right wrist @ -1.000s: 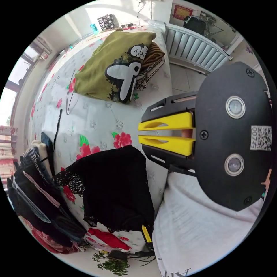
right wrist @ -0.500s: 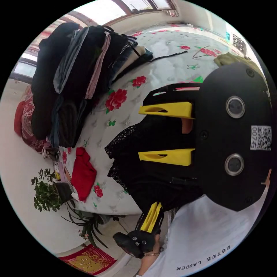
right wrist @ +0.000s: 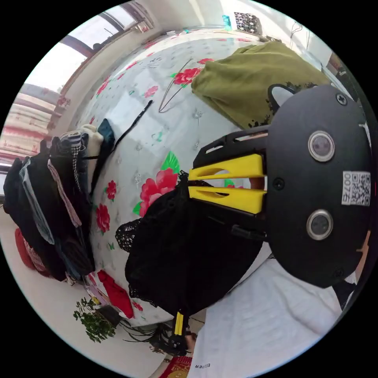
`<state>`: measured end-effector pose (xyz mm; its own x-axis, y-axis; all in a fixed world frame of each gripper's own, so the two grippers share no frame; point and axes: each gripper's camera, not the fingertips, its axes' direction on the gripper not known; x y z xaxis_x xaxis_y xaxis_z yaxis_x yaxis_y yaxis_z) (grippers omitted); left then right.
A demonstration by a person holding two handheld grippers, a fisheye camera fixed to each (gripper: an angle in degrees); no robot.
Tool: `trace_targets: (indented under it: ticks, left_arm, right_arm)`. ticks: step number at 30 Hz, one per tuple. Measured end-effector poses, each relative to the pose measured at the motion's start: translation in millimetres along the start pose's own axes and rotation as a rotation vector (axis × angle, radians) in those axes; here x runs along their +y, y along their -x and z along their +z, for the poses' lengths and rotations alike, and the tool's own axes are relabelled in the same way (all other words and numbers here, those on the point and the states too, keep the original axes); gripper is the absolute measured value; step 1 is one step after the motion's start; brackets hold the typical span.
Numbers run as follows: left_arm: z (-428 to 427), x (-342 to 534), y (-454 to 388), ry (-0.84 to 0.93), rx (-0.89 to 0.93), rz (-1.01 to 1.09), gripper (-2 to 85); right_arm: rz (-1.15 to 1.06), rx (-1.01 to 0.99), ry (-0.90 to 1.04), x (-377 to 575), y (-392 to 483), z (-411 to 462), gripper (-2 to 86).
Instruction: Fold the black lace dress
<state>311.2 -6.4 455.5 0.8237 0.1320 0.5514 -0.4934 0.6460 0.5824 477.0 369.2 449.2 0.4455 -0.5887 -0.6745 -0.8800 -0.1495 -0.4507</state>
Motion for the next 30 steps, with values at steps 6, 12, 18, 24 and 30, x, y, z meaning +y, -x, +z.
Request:
trace_targets:
  ticks: [6,12,18,24,30]
  left_arm:
    - [1.6,-1.4,-6.2,0.012,0.017,-0.009,-0.8]
    - [1.7,-4.4,-14.1,0.046,0.014,-0.015,-0.8]
    - [-19.0,1.5,-23.8,0.025,-0.006,0.013,-0.9]
    - [-59.9,15.5,-27.5,-0.07,-0.006,0.026,-0.9]
    - [-52.0,29.7,-28.6,-0.048,-0.085,0.055,-0.8]
  right_arm:
    - [0.456,-0.124,-0.031,103.2,-67.9,-22.5,6.0]
    - [0.382,-0.369,-0.176,88.0,-38.4,-23.1,9.3]
    - [-0.059,-0.258,-0.089,32.1,35.5,-6.2,9.5]
    - [-0.15,-0.187,0.057,24.6,41.9,19.7,3.5]
    - [-0.125,-0.201,0.031,83.2,11.2,-2.2,1.8]
